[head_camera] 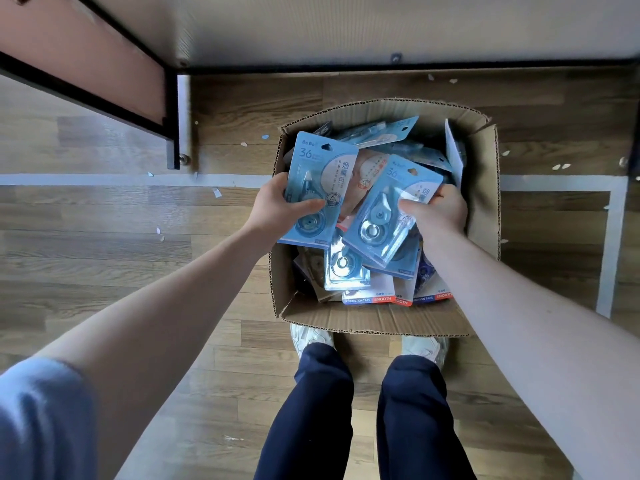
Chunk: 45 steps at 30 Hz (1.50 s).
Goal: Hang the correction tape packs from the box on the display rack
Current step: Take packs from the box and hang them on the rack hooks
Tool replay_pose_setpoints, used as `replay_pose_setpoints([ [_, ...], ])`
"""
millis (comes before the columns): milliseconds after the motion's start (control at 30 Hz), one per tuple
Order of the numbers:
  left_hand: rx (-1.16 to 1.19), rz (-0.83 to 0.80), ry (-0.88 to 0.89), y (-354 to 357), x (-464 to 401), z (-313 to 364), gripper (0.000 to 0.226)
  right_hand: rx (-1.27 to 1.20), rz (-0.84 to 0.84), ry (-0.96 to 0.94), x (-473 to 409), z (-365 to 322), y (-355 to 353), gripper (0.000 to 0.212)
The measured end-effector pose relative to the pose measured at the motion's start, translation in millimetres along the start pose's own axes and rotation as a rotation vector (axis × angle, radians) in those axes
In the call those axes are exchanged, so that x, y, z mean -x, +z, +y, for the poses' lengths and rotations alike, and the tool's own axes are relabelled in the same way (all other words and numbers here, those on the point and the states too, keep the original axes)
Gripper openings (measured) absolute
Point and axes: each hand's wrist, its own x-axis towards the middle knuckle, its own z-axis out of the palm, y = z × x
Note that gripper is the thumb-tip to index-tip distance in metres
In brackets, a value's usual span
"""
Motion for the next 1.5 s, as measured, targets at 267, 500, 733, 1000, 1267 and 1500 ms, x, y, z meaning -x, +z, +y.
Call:
replay_pose_setpoints([
  [267,0.045,-0.021,0.022,-13.2,28.9,39.1,0.027,0.011,-0.119,-0.078,32.3,-50.5,-36.1,0.024],
  [500,0.101,0.008,0.087,-28.3,75.3,93.2,0.024,0.018,-0.165,-0.184,72.4,-104.3,-75.3,0.021],
  [733,0.191,0.009,0.143,-48.2,131.0,139.5,0.025,0.046,-0.212,-0.363,127.9,-161.4,-117.0,0.019],
  [1000,0.245,0.057,0.231,-77.9,193.2,197.0,0.028,0.034,-0.284,-0.518,192.6,-235.0,-151.7,0.013],
  [1267,0.311,0.107,0.344,-114.4,272.0,250.2,0.024,-0.025,-0.324,-0.619,266.8,-286.8,-176.9,0.012],
  [1500,0.365,0.177,0.391,-153.9,342.3,289.4,0.027,-0.049,-0.347,-0.726,341.4,-331.1,-198.0,0.013],
])
